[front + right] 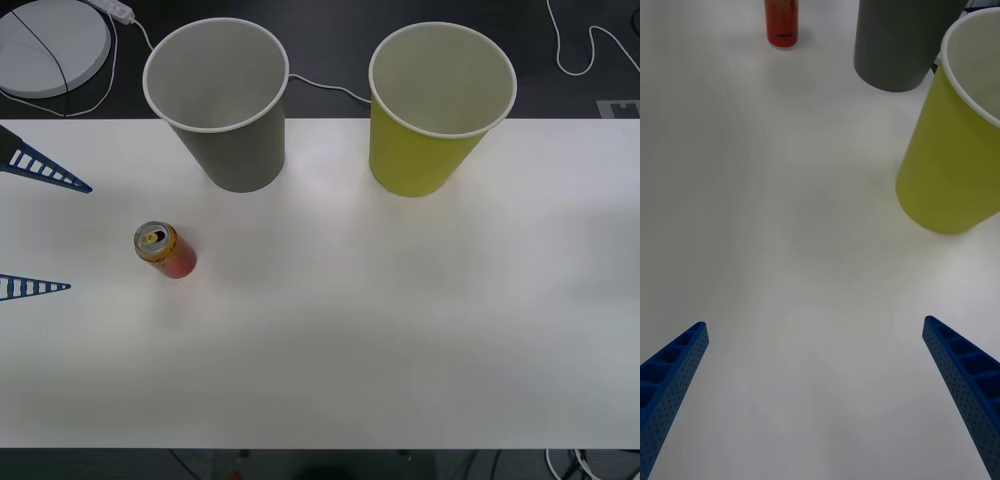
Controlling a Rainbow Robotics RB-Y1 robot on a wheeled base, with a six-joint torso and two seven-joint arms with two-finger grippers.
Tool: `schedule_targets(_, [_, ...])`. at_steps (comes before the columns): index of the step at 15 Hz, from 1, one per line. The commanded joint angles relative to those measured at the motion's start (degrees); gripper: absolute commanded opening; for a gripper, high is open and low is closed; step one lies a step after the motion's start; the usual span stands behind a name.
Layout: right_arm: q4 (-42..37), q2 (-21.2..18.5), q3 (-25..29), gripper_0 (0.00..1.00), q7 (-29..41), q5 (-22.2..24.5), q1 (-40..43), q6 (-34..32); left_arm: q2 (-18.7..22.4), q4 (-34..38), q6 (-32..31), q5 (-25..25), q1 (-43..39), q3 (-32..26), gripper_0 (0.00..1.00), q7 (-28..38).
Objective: Put the can into the green bin and the plastic bottle into the gray bin
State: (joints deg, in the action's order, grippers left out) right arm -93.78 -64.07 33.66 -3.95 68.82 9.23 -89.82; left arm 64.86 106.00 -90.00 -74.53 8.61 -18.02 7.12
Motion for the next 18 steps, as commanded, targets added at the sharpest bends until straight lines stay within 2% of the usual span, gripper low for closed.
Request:
schedule_targets(1, [0.0,0.0,0.0,1.00,0.0,0.0,0.0,0.0,0.0,0.0,0.0,0.0,0.0,0.0,1.00,0.0])
schedule_targets(9, [0.0,0.0,0.0,1.00,0.0,0.0,0.0,0.0,-0.7,-1.3,0.0,0.1,0.2,3.2,1.00,0.3])
schedule_targets(12, [0.0,0.0,0.0,1.00,0.0,0.0,0.0,0.0,-0.7,-8.3,0.0,2.3,0.2,7.4,1.00,-0.7])
schedule_targets(14, [0.0,0.0,0.0,1.00,0.0,0.0,0.0,0.0,-0.8,-14.2,1.4,6.0,0.2,10.2,1.00,-2.4])
schedule_targets(18, [0.0,0.0,0.0,1.00,0.0,0.0,0.0,0.0,-1.0,-22.9,6.3,10.6,0.2,13.9,1.00,-12.0])
